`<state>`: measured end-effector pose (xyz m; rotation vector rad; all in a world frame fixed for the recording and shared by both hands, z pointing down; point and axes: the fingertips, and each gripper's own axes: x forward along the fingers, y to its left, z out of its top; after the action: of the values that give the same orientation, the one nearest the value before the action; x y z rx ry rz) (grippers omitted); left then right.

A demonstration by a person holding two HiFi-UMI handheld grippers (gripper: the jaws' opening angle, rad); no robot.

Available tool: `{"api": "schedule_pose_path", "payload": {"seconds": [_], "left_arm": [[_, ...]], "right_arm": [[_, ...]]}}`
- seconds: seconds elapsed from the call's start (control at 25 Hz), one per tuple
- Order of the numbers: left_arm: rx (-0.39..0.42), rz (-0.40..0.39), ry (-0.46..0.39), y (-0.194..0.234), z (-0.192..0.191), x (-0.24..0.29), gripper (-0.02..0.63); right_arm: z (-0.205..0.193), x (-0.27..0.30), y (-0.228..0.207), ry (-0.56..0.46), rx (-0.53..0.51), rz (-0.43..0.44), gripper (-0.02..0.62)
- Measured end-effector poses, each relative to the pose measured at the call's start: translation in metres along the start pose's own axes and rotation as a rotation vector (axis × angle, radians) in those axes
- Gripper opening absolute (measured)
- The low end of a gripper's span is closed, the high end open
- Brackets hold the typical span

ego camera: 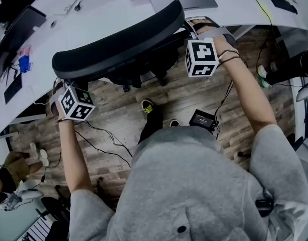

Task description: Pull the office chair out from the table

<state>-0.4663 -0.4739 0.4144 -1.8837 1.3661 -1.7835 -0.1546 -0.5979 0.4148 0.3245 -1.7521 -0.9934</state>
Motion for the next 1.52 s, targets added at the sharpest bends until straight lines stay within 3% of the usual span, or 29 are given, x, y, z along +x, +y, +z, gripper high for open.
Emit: {"api": "schedule_pose_path", "payload": {"seconds": [0.88, 1.52], "left_arm": [[0.023, -0.015, 0.014, -0.005, -0.002, 0.0, 0.187], [-0.003, 0.007, 0.023, -0.028, -0.004, -0.027, 0.189]], "right_arm": [[0.001, -0.001, 0.004, 0.001, -0.014, 0.023, 0.141], [0.004, -0.019, 0.022, -0.024, -0.027, 0.021, 0.141]]}}
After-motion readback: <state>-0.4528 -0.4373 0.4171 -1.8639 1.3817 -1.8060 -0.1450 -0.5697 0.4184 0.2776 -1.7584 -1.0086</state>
